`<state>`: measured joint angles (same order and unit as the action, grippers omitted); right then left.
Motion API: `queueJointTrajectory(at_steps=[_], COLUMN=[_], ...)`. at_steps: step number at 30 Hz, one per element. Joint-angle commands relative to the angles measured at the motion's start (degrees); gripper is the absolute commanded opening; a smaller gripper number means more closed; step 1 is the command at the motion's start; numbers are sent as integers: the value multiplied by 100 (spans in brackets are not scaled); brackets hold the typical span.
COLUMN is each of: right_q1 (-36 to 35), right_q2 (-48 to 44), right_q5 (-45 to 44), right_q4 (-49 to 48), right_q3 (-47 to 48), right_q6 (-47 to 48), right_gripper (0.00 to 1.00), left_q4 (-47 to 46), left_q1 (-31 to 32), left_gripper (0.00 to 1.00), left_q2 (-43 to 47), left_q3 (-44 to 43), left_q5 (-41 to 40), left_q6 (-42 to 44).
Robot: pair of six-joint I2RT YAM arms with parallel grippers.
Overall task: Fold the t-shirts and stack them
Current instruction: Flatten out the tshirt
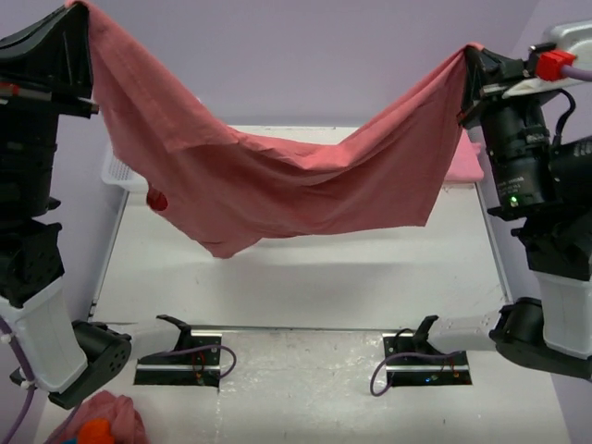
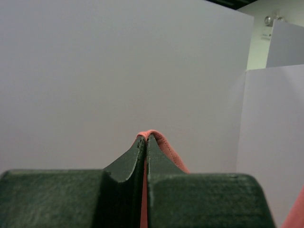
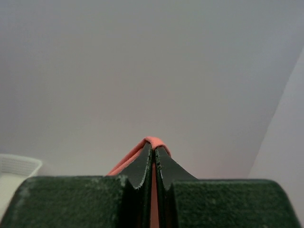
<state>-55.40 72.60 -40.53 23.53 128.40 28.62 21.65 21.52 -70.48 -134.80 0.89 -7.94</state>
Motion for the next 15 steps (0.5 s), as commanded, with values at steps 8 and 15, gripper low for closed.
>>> queueJointTrajectory(at_steps=[8, 15], right_q1=[2813, 3921], right_q2=[2719, 4191], right_q5=[2531, 3315], right_q4=[416, -419], right_q3=[1649, 2224], right_q6=[-1542, -1921], right_gripper=[0, 0], left_q4=[-626, -1389], left_q1=[-25, -1165], left_gripper=[0, 0], left_q2=[-2606, -4411], left_q3=[159, -942], left_q5=[-1203, -309], left_q6=[1214, 629])
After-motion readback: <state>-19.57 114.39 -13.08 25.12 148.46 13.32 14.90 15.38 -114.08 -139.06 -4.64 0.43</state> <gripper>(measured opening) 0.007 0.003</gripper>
